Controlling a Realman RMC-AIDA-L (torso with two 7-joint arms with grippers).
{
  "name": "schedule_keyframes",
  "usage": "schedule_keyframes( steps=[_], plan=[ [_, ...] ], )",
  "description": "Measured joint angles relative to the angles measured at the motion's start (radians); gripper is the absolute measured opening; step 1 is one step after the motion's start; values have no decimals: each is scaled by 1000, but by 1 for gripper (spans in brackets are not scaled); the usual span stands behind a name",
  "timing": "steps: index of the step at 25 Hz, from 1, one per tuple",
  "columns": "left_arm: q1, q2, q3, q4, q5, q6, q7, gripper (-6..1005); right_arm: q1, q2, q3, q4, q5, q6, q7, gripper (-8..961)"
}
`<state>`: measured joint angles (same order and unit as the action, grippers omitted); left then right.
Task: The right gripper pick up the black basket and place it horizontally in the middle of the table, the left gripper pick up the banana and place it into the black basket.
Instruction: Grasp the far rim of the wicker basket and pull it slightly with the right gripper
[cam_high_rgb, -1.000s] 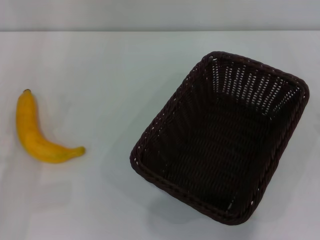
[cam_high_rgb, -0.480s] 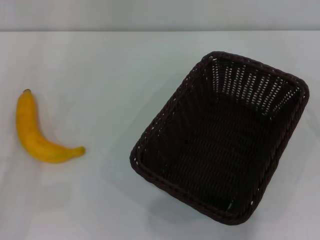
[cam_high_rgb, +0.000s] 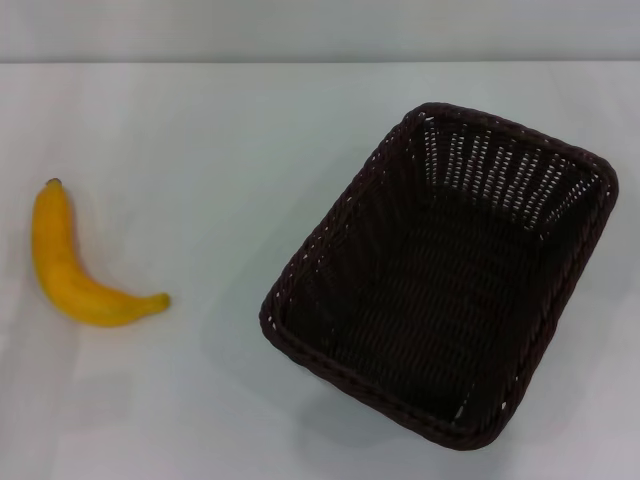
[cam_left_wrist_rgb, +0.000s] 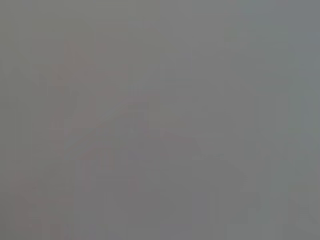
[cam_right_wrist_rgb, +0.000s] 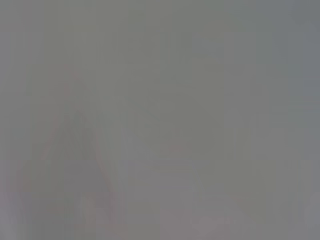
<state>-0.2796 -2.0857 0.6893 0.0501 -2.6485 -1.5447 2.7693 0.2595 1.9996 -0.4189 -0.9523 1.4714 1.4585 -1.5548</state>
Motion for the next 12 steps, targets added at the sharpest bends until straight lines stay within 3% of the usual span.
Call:
schedule_keyframes(
  steps=[6,10,12],
  plan=[
    [10,1,4,-4,9,1,-21,873,128,-27,-64,-211,-255,8,274,857],
    [18,1,5,-4,12,1,-32,873,233,-101,-208,-256,-364,35,459,857],
    [19,1,5,-4,13,1,-38,873,299,-156,-284,-237,-377,76,536,857]
  ],
)
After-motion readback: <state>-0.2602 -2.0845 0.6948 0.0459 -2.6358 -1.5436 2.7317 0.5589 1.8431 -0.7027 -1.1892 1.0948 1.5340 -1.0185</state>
